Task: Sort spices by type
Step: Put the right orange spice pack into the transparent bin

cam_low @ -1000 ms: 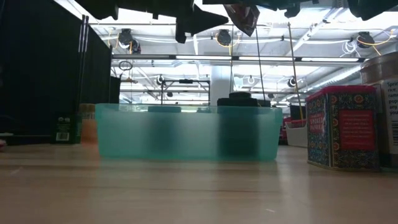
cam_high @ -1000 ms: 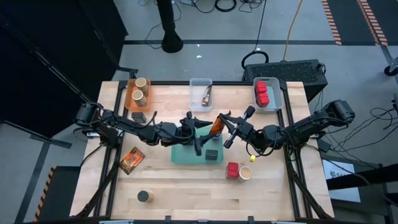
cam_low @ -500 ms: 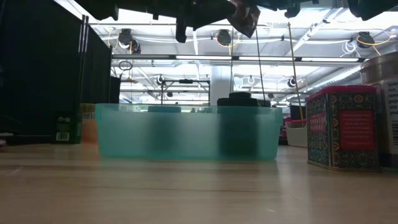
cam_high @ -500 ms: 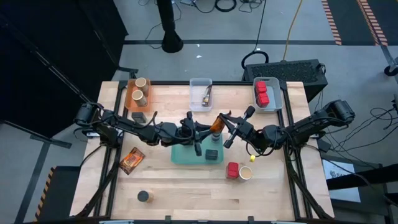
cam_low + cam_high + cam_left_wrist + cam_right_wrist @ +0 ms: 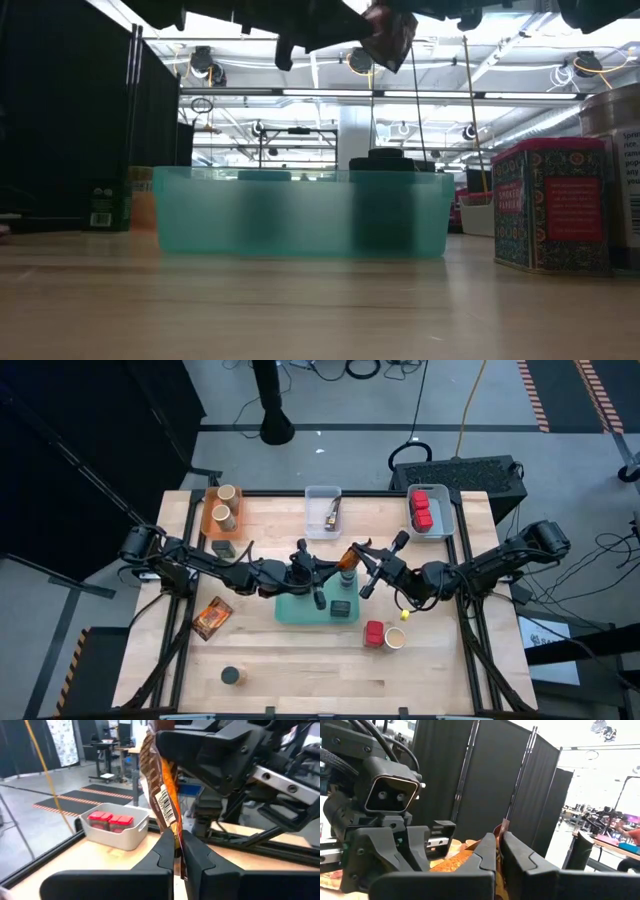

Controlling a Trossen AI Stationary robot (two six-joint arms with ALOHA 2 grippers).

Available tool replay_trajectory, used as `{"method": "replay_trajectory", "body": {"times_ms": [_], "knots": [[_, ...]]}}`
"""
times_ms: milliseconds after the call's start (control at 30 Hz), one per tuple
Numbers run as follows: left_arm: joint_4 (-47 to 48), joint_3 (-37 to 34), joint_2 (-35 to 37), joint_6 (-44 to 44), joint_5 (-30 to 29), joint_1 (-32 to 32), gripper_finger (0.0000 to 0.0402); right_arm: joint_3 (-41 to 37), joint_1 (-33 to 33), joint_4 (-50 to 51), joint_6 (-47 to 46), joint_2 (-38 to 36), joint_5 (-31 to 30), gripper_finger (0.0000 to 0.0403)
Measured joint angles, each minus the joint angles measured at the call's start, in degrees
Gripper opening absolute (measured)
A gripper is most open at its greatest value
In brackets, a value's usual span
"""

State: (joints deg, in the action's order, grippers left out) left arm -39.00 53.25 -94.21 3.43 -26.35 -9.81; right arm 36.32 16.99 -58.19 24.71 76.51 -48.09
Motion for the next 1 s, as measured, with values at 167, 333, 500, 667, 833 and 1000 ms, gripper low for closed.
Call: {"method": "replay_trajectory", "body": {"times_ms": [167, 333, 500, 667, 833, 1000], "knots": [[1.5, 0.0, 0.0, -0.4, -0.8, 0.0, 0.0014, 0.0, 0.0, 0.9, -1.7, 0.0, -0.1, 0.0015], [4.0, -0.2, -0.2, -0.8, -1.1, -0.1, 0.0014, 0.1, 0.0, -0.3, -5.0, -1.3, -2.2, 0.0052], [6.9, -0.2, -0.2, 0.1, -2.4, -0.7, 0.0014, 0.1, 0.3, 3.3, -8.5, -4.3, -4.6, 0.0084], [6.8, -0.2, -0.2, 0.6, -2.9, -0.9, 0.0014, 0.1, 0.8, 6.6, -9.1, -6.8, -4.6, 0.0103], [8.3, -0.2, -0.1, 0.7, -8.6, -0.9, 0.0013, 0.1, 2.1, 10.9, -9.0, -9.9, -7.6, 0.0108], [14.1, -0.2, 2.2, 0.7, -18.6, 0.7, 0.0013, 0.1, 3.1, 14.9, -8.6, -12.4, -14.1, 0.0107]]}}
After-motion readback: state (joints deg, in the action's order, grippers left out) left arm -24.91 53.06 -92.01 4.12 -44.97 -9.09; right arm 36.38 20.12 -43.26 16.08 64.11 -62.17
